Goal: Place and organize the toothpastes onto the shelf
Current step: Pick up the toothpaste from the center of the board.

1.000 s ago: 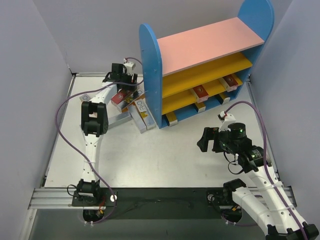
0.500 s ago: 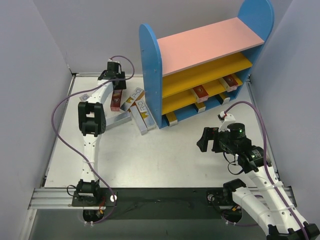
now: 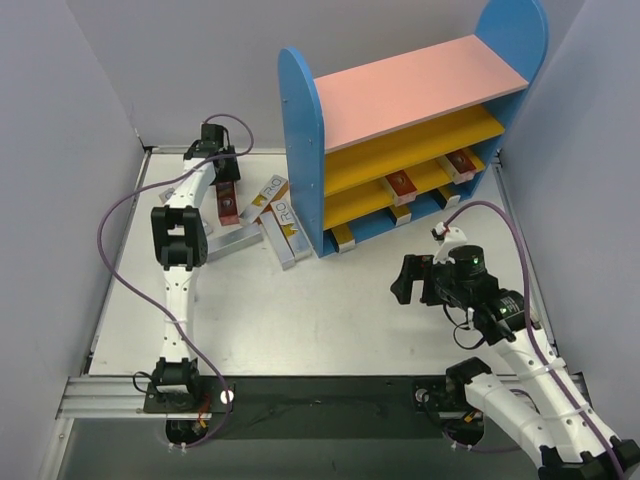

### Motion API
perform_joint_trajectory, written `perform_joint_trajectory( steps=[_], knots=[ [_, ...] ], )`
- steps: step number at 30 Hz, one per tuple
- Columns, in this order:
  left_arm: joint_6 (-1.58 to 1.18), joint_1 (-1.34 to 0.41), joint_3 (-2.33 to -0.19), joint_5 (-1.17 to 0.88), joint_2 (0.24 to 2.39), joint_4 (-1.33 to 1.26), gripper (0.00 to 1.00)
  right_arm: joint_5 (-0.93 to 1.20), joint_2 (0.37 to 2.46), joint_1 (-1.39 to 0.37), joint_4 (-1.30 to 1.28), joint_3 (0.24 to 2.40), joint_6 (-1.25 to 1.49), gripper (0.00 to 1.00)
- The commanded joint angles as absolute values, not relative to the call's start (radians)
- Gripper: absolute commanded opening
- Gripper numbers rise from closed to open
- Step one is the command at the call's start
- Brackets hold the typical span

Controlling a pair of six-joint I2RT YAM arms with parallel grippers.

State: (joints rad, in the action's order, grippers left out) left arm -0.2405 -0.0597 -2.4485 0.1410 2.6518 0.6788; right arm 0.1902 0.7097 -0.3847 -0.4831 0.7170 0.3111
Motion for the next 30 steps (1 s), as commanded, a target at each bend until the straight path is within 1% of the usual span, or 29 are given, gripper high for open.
perform_joint_trajectory(
  steps=[1,4,5,8,13,15,16,17,18,20,24,30],
  knots=[
    [-0.290,-0.035,-2.412,0.075,2.599,0.695,0.57,0.153,0.730,-0.413,-0.486,0.768,0.310,1.00],
    [-0.320,-0.034,-2.309,0.077,2.493,0.641,0.50,0.146,0.744,-0.440,-0.473,0.773,0.304,1.00],
    [-0.356,-0.034,-2.283,0.080,2.464,0.632,0.46,0.144,0.747,-0.457,-0.465,0.772,0.305,1.00],
    [-0.440,-0.034,-2.224,0.089,2.360,0.632,0.41,0.149,0.752,-0.483,-0.414,0.761,0.313,1.00],
    [-0.577,-0.046,-2.119,0.075,2.160,0.689,0.40,0.153,0.764,-0.564,-0.269,0.726,0.347,1.00],
    [-0.653,-0.060,-2.037,0.089,2.094,0.710,0.40,0.143,0.770,-0.607,-0.192,0.704,0.376,1.00],
    [-0.673,-0.077,-2.005,0.100,2.021,0.709,0.40,0.140,0.775,-0.624,-0.161,0.697,0.388,1.00],
    [-0.736,-0.089,-1.920,0.113,1.981,0.709,0.40,0.129,0.779,-0.636,-0.102,0.689,0.399,1.00],
    [-0.762,-0.101,-1.878,0.123,1.938,0.690,0.40,0.127,0.784,-0.650,-0.071,0.677,0.416,1.00],
    [-0.846,-0.153,-1.731,0.138,1.811,0.661,0.40,0.118,0.808,-0.690,0.021,0.669,0.429,1.00],
    [-0.978,-0.280,-1.551,0.215,1.597,0.598,0.38,0.118,0.854,-0.742,0.179,0.649,0.488,1.00],
    [-1.149,-0.455,-1.405,0.302,1.433,0.588,0.37,0.104,0.922,-0.790,0.383,0.646,0.555,1.00]
  ],
)
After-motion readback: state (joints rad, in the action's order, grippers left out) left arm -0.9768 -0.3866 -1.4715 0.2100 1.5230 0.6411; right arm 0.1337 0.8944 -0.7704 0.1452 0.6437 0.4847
